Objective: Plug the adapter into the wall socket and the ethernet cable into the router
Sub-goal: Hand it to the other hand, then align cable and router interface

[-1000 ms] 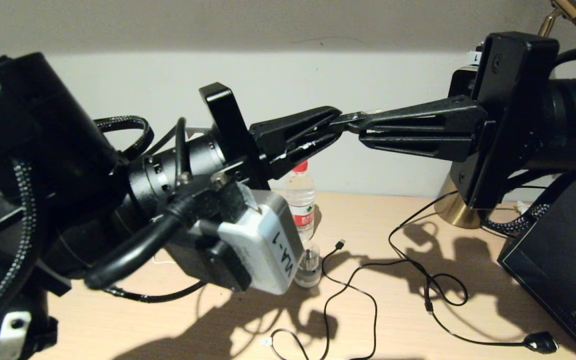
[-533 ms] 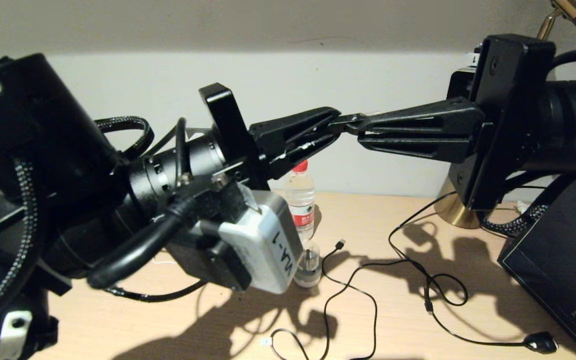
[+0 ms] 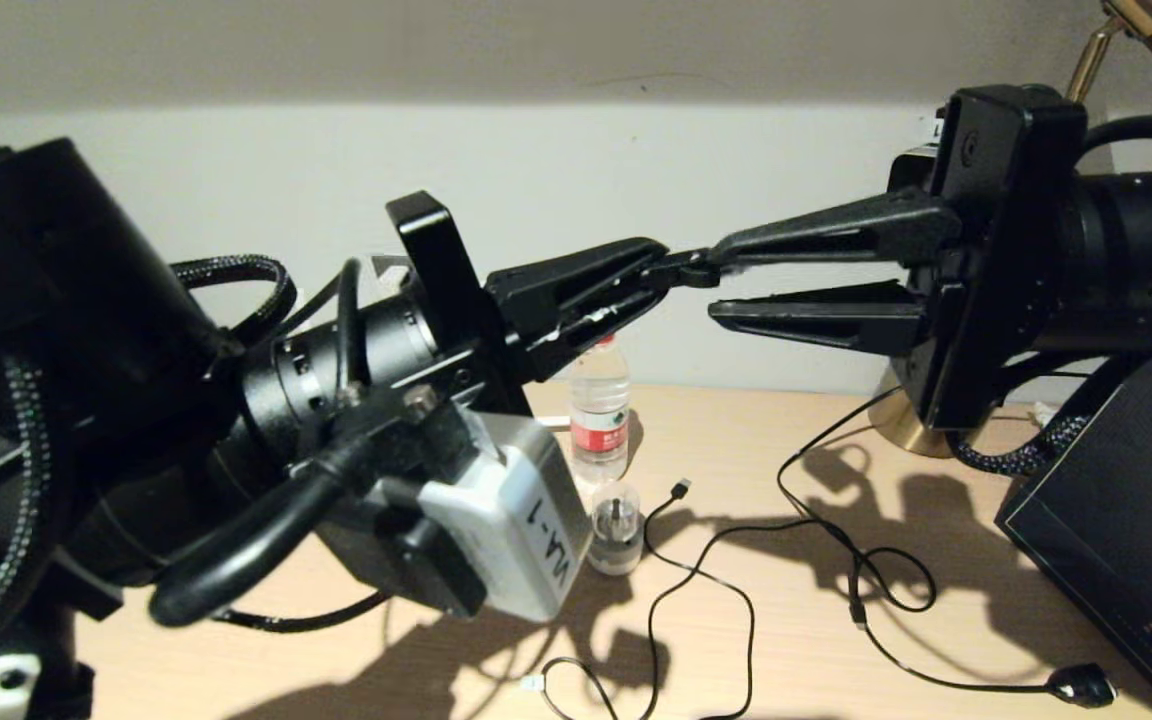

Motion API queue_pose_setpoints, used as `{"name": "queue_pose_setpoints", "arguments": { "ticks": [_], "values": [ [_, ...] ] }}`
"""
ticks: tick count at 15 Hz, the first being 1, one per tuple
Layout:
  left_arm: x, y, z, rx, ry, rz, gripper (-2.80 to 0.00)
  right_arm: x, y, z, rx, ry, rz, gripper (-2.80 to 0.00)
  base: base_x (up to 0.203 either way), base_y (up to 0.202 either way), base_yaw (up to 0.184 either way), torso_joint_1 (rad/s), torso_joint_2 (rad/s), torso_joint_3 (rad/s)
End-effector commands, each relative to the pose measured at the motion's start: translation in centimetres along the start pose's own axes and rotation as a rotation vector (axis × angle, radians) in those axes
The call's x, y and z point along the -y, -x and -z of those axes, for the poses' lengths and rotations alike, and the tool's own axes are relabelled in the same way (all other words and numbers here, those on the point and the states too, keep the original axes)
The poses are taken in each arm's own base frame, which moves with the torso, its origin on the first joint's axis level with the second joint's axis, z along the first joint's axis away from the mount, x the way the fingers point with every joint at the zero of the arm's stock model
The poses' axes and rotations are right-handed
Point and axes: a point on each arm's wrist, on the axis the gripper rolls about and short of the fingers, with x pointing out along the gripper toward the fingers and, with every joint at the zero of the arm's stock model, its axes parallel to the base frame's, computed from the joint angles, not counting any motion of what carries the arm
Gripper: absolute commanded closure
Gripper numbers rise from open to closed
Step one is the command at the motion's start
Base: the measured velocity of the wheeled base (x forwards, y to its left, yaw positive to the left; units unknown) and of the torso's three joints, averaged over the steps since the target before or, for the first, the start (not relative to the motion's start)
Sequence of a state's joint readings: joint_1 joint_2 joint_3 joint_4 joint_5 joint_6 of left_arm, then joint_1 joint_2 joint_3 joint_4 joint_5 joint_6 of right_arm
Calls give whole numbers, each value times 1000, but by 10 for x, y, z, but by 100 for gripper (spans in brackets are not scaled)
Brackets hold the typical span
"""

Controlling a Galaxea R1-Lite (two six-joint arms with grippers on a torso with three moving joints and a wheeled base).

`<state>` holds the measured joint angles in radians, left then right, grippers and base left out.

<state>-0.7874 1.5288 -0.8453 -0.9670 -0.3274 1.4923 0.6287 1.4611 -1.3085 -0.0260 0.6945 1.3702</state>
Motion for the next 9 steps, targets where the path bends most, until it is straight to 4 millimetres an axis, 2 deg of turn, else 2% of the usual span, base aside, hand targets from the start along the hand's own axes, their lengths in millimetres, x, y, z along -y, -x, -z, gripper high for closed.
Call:
{"name": "queue_pose_setpoints", "arguments": {
  "ticks": [1, 3, 5, 7, 9],
  "values": [
    [0, 5, -1, -8, -7, 3, 0, -1, 0, 0, -5, -2, -4, -280, 0, 0, 0, 0, 0, 0],
    [3, 10, -2, -19, 1, 19, 0, -2, 4, 3, -6, 14, -9, -280, 0, 0, 0, 0, 0, 0],
    [5, 23, 2, -107, 73, 33, 0, 3, 14, 12, 2, 79, -1, -280, 0, 0, 0, 0, 0, 0],
    [8, 48, 19, -251, 282, 52, 0, 7, 38, 26, 72, 165, 9, -280, 0, 0, 0, 0, 0, 0],
    [13, 75, 45, -433, 448, 48, 0, 29, 57, 36, 222, 290, 111, -280, 0, 0, 0, 0, 0, 0]
  ]
}}
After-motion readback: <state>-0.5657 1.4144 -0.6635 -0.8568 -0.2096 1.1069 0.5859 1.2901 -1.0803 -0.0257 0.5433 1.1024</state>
